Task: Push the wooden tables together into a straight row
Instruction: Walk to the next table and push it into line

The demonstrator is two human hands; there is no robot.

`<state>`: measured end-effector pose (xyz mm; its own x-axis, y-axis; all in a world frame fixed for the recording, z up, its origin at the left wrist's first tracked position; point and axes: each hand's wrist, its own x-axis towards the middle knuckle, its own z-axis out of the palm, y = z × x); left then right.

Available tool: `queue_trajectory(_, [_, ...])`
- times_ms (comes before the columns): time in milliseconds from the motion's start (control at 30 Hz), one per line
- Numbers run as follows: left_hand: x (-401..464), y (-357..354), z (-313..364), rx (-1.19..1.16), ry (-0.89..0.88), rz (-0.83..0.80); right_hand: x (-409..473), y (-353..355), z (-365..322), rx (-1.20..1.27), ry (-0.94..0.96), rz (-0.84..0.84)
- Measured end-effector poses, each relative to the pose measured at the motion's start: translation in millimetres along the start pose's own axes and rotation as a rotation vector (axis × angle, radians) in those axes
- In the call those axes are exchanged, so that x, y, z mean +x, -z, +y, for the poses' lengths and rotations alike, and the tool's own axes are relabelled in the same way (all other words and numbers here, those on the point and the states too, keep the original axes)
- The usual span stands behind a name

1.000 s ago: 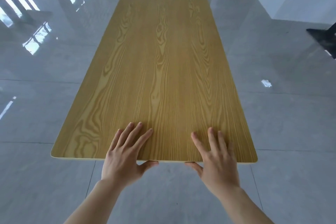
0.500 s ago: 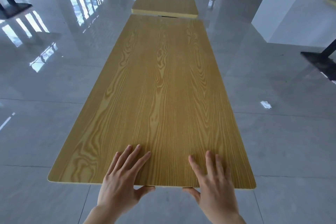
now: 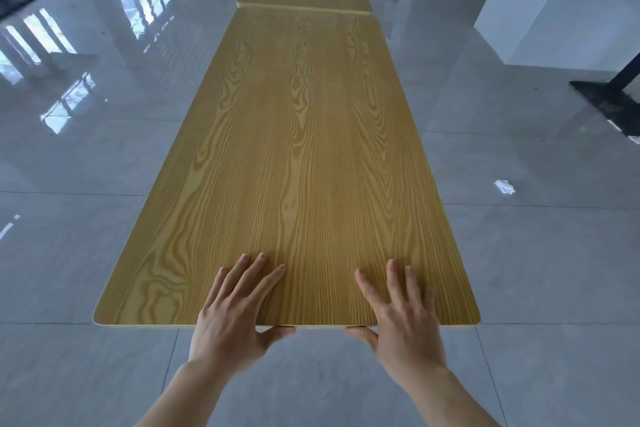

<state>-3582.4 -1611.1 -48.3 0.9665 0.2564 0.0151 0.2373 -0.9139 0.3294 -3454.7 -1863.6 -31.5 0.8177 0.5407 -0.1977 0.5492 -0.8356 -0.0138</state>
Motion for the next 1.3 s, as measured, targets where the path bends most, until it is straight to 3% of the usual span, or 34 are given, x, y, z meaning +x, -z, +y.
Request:
queue_trajectory(433, [34.0, 4.7, -13.5, 0.021, -0.002, 0.011, 33.1, 6.8, -4.1, -0.011, 0.019, 0.043])
queue_trajectory(933, [37.7, 7.2, -9.3, 0.064, 0.016, -0.040, 32.6, 10.8, -5.9, 0.028, -0.011, -0.030])
queue_trajectory(1100, [42.4, 24.8, 9.2, 0.094, 0.046, -0.145, 18.3, 39.1, -0.1, 0.095, 0.028, -0.126])
queue_trajectory(1300, [48.8, 64.9, 69.2, 0.047, 0.066, -0.102, -2.7, 97.4, 33.5, 0.141, -0.006, -0.104])
